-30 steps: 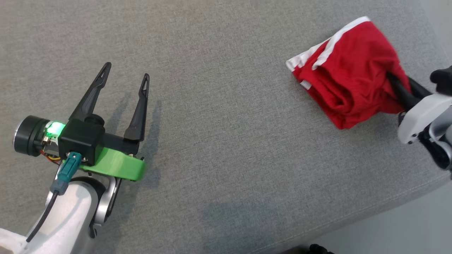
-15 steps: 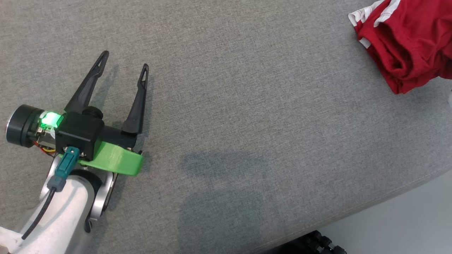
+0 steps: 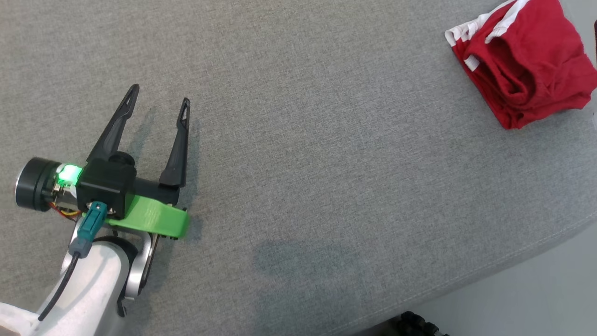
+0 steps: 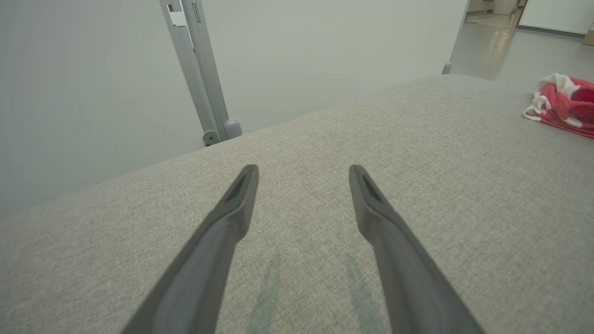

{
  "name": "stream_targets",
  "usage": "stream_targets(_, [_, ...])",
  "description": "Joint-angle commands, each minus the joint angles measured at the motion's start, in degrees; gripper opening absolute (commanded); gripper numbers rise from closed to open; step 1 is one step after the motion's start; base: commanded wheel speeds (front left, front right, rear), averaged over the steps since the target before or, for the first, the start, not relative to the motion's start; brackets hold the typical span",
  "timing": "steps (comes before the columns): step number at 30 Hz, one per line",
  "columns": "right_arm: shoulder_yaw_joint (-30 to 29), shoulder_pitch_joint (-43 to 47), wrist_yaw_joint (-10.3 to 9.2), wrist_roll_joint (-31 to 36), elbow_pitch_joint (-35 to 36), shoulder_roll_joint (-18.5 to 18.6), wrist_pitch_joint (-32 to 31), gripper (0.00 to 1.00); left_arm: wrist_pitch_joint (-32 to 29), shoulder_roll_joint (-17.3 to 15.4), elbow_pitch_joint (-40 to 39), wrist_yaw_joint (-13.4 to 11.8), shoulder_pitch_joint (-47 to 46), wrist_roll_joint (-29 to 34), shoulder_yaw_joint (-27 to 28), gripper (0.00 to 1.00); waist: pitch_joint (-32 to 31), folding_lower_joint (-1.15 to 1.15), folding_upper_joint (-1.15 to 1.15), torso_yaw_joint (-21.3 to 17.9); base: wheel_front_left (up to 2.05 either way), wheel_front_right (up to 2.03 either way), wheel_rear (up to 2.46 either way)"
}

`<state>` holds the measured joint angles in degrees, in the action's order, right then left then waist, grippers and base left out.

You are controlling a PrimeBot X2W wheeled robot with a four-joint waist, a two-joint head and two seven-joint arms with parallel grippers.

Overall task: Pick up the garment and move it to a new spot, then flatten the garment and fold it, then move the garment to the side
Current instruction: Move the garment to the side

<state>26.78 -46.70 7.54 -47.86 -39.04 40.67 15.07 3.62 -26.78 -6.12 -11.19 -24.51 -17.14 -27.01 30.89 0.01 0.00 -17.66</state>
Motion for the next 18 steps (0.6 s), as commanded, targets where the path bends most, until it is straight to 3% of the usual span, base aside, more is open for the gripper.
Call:
stream_targets(1, [-1.51,1.94,-0.10,1.09,1.32,-0.98,0.25,1.00,0.52,0.27,0.57,-0.69,1.31,-0.34,0.25,1.00,-3.00,-0.01,0.00,-0.34,0.00,0.00,0.00])
stream_targets(10, [-12.92,13.73,-0.10,8.34,13.54,-8.37,0.25,1.00,3.81,3.12,3.42,-2.82,6.56,-4.00,1.41,1.00,-11.71,-0.01,0.00,2.29,0.00,0.00,0.00])
stream_targets(18, [-17.84,23.37,-0.09,14.42,22.96,-16.16,0.25,1.00,6.14,4.68,5.68,-3.56,10.06,-6.51,1.90,1.00,-17.31,-0.01,0.00,7.50,0.00,0.00,0.00])
